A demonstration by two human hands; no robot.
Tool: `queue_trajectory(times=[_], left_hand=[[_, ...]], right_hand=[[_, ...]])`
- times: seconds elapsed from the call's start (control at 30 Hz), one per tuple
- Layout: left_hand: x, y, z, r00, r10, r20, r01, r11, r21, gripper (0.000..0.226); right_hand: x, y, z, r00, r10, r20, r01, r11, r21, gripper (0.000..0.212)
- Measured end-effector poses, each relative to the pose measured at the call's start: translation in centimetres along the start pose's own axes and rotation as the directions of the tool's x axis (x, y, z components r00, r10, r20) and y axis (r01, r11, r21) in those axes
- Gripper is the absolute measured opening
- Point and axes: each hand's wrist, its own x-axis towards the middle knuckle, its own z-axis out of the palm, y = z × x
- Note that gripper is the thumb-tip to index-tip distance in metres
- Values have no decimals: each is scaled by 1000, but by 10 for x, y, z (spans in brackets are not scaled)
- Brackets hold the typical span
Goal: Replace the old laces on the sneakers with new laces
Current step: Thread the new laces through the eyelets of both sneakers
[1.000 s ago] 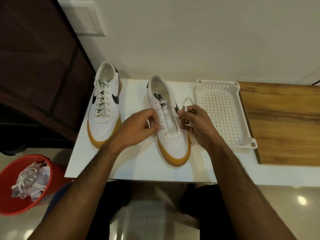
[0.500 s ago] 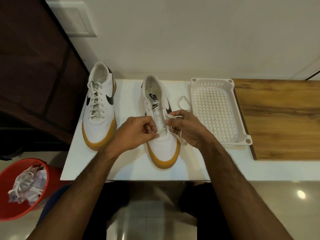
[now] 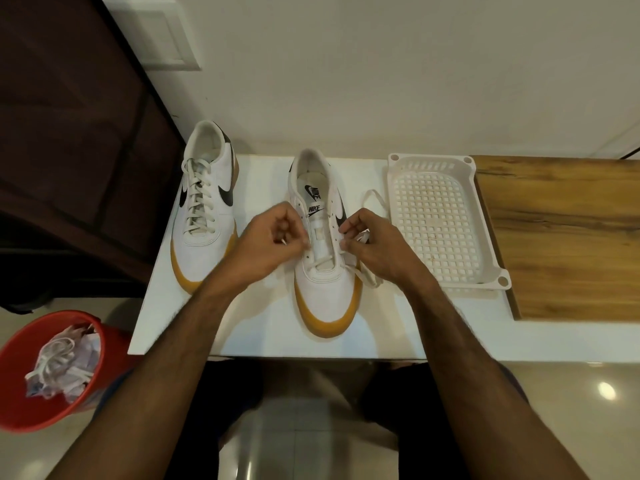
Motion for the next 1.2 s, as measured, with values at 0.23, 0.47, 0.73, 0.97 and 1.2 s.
queue_trajectory(times=[0.23,0.47,0.73,0.97,1.2], left_hand=[[-6,-8,-13,991,-32,127,-10,947,321,11],[-1,-11,0,978,-92,188,37,960,279,15],[3,-20,1,964,-115,239,85,988,131,12],[5,-28,-8,959,-68,276,39,993,111,18],[7,-25,-4,965,-101,241,87,994,68,10]], right_hand=[[-3,-4,-5,999,46,28,-45,998,-35,16],[-8,-7,-11,997,-59,55,66,989,-130,24],[-11,-27,11,952,-260,162,302,886,-352,14],[-10,-20,9,924,-343,167,380,867,-322,8],[-8,-19,13,895,-409,179,445,792,-417,7]])
